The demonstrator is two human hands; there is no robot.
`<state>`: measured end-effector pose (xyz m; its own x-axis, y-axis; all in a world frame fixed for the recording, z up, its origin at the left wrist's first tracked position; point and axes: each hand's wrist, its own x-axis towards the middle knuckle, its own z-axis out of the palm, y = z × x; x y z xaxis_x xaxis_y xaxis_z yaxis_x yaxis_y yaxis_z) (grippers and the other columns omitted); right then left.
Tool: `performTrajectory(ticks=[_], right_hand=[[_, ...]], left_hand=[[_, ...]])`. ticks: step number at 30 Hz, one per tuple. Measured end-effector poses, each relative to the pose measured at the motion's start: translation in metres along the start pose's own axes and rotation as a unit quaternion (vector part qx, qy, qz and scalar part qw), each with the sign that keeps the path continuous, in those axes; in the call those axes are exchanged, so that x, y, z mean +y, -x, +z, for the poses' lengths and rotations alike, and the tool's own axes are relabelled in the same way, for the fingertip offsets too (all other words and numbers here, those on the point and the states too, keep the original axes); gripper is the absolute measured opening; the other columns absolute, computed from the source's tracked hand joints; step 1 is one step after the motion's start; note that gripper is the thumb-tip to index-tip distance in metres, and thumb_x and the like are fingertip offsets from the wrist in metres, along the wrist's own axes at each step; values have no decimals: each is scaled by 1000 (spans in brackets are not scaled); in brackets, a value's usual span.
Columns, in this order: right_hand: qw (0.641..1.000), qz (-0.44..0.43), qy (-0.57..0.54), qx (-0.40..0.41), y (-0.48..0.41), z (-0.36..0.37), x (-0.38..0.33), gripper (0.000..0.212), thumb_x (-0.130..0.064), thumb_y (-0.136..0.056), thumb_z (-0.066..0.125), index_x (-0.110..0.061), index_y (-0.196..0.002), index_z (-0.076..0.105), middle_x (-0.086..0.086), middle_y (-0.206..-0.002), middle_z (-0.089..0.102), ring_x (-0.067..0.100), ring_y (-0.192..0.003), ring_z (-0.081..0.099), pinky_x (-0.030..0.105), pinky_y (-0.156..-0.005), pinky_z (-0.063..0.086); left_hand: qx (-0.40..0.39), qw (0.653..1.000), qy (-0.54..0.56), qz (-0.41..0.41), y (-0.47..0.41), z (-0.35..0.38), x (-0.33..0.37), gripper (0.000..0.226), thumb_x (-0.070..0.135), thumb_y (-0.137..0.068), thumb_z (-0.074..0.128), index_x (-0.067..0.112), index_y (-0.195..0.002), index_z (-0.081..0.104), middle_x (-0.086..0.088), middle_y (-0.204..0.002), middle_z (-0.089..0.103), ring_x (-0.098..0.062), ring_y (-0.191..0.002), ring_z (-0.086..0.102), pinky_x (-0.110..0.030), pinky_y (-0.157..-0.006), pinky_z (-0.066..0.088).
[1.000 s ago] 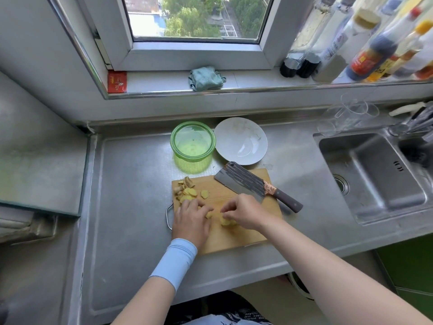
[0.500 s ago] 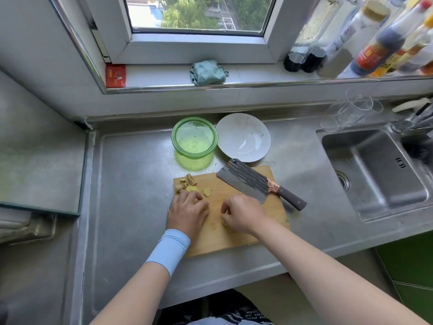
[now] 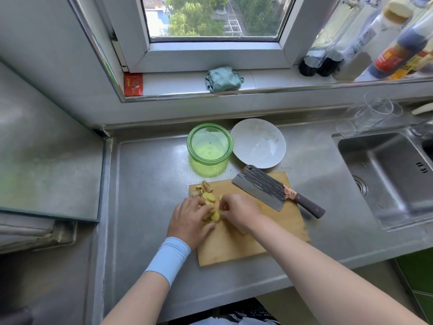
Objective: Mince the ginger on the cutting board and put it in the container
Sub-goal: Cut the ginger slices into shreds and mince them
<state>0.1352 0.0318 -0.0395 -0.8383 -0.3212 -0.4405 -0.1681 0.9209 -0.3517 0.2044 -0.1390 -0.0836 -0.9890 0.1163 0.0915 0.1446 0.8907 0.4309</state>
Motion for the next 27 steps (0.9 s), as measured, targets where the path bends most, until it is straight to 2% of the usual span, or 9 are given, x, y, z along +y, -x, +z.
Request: performTrajectory(ticks=[3,6,11,15,17,19,23,25,27], right_hand=[[1000,8,-29,7,-6,-4,0,22,-26,-84,70,-28,-107,69,-3,-102,70,22,-97,64,34,-78,53],[1000,3,-20,10,-11,-10,-4,23,-26,-86,62,-32,-107,67,-7,-99,68,19,-97,64,32,-78,52],[999,-4,-9,48,-22,-10,-23,27,-38,-89,65,-28,-115,68,-3,-115,65,20,-108,62,31,-83,46],[999,19,-6,43,-27,-8,-27,28,-39,-88,70,-27,-114,71,0,-120,67,22,-112,62,32,-86,48],[999,15,-1,41,-27,-8,-26,26,-39,-89,69,-29,-113,72,-1,-119,69,22,-113,61,33,-87,48],[999,8,0,43,-25,-8,-26,23,-39,-92,65,-31,-113,72,-3,-118,69,22,-112,61,33,-87,48],[998,10,-17,62,-22,-17,-23,20,-33,-94,60,-29,-107,75,-4,-111,72,21,-105,65,34,-85,53],[993,34,-93,65,-18,-27,-15,18,-29,-93,64,-25,-104,77,-6,-104,75,14,-99,67,33,-86,54],[978,53,-197,32,-8,-39,-8,13,-23,-89,70,-20,-99,78,-6,-92,76,4,-78,66,28,-75,55]], left_hand=[[16,999,14,-47,-3,1,0,48,39,-58,88,26,-100,70,4,-102,60,-22,-93,52,-36,-76,50],[27,998,29,-50,-2,0,-3,49,40,-60,87,26,-103,70,4,-103,61,-22,-94,53,-36,-77,50],[85,989,89,-76,-2,-3,-14,28,35,-81,62,22,-104,70,4,-99,61,-20,-92,52,-35,-76,52],[58,993,82,-63,-5,-4,-20,26,21,-75,76,24,-101,71,7,-95,62,-19,-88,54,-34,-74,51],[43,995,69,-51,-6,-3,-22,21,25,-77,77,26,-97,72,8,-92,62,-20,-86,54,-35,-74,51],[41,995,67,-54,-7,-5,-23,17,35,-81,67,27,-95,73,9,-90,62,-19,-85,55,-35,-73,50],[62,994,70,-58,-10,-10,-17,32,44,-82,53,25,-98,73,8,-90,64,-20,-85,56,-33,-74,49],[69,989,105,-73,-15,-16,-8,34,42,-84,53,24,-106,72,8,-95,66,-19,-88,56,-31,-76,49],[49,981,164,-89,-22,-22,4,30,38,-87,62,26,-114,69,11,-99,68,-14,-89,56,-27,-79,48]])
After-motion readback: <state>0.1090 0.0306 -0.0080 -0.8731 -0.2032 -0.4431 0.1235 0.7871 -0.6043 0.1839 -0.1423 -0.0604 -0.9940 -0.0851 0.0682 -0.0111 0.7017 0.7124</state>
